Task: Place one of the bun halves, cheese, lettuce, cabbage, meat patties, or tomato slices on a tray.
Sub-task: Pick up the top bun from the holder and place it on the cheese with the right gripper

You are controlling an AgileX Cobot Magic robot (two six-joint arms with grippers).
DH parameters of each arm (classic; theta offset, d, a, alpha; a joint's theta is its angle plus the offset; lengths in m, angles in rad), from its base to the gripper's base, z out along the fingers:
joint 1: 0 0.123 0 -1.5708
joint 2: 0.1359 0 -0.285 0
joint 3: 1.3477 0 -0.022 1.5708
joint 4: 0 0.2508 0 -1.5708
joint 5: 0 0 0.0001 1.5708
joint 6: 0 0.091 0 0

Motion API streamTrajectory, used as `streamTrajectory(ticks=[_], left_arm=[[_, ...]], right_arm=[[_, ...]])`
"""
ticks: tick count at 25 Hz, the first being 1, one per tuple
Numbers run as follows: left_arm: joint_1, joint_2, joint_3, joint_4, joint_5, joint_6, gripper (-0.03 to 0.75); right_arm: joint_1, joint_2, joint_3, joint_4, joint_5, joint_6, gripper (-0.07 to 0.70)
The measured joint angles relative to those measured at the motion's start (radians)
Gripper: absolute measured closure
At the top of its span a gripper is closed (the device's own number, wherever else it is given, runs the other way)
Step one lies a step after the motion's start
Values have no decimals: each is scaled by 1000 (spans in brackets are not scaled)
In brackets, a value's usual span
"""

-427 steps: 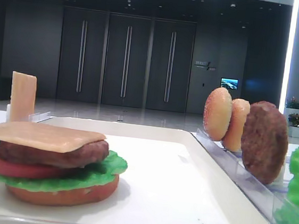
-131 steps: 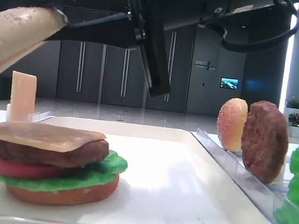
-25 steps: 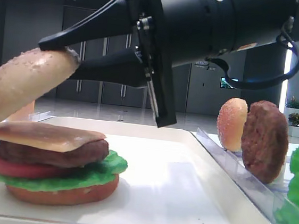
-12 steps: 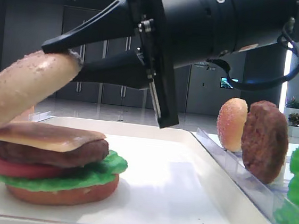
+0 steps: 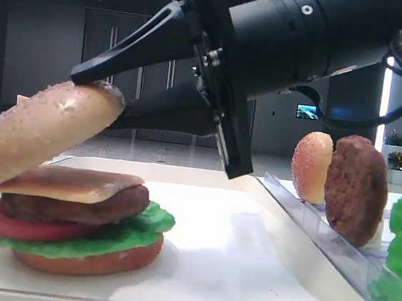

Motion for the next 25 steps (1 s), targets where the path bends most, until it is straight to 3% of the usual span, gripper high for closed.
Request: streamTrajectory(ticks=[12, 17, 22, 25], left_arm=[[0, 0, 0, 0, 0, -3, 370], [0, 0, 0, 0, 0, -3, 370], [0, 0, 0, 0, 0, -4, 370], [0, 0, 0, 0, 0, -4, 370]], right_arm=[[-11, -9, 0, -23, -59, 0, 223], [-11, -11, 0, -32, -111, 0, 129], [-12, -40, 0, -82, -225, 0, 112], [-12, -66, 0, -98, -245, 0, 111]])
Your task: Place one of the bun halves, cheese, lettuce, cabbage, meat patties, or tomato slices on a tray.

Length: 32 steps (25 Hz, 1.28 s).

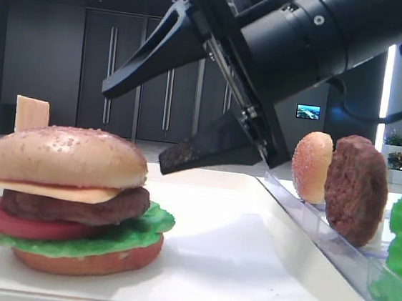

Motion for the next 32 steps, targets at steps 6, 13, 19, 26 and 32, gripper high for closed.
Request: streamTrajectory(ticks=[6, 13, 19, 26, 32], left_arm=[[0, 0, 0, 0, 0, 0, 370], [0, 0, 0, 0, 0, 0, 370], [0, 0, 0, 0, 0, 0, 370], [0, 0, 0, 0, 0, 0, 370], [0, 0, 0, 0, 0, 0, 370]], right_arm=[[0, -57, 0, -27, -8, 1, 111], [0, -231, -68, -515, -3, 308, 111], [-88, -402, -153, -1119, 136, 796, 128], [-320, -611, -156, -1531, 372, 1120, 167], [-558, -845, -91, -1619, 447, 1192, 190]])
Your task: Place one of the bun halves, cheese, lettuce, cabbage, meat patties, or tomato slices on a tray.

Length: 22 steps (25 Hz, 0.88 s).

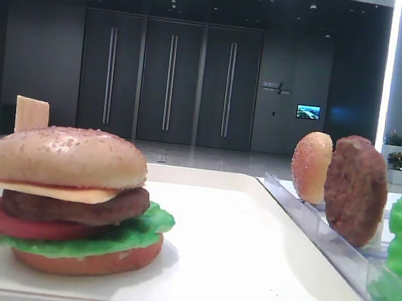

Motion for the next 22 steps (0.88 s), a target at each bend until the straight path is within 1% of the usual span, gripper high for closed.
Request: streamTrajectory(ticks=[3, 5, 12, 16, 22], left_arm=[[0, 0, 0, 0, 0, 0, 370], [0, 0, 0, 0, 0, 0, 370], [0, 0, 0, 0, 0, 0, 370], [0, 0, 0, 0, 0, 0, 370], [0, 0, 0, 0, 0, 0, 370]], right_arm=[[-66, -143, 67, -7, -9, 8, 192], [-74, -261, 114, -3, -13, 15, 192], [-78, -575, 318, 55, -17, 49, 209], [-78, -699, 370, 58, -18, 52, 220], [-78, -796, 431, 68, -39, 52, 221]])
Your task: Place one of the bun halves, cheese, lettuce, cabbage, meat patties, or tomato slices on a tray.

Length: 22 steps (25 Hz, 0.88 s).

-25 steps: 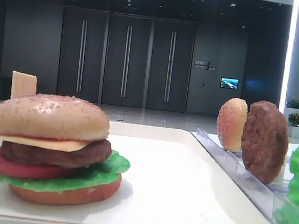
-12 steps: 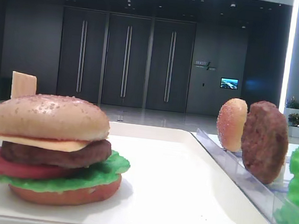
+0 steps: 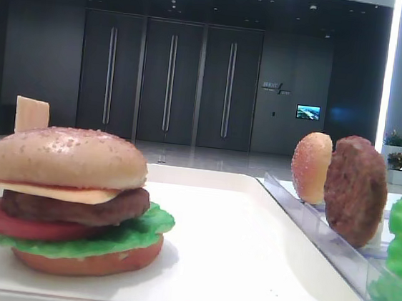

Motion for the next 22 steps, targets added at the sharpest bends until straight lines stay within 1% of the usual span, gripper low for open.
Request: streamTrajectory(ticks=[2, 7, 11, 17, 22], left_arm=[[0, 0, 0, 0, 0, 0, 370], [0, 0, 0, 0, 0, 0, 370], [0, 0, 0, 0, 0, 0, 370], [0, 0, 0, 0, 0, 0, 370], [0, 0, 0, 0, 0, 0, 370]], right_arm=[[0, -28, 26, 3, -9, 0, 223], [3, -105, 38, 7, -20, 0, 228], [39, -183, 39, 8, -24, 0, 230], [86, -189, 39, 7, -24, 0, 230], [89, -189, 39, 7, -24, 2, 230]])
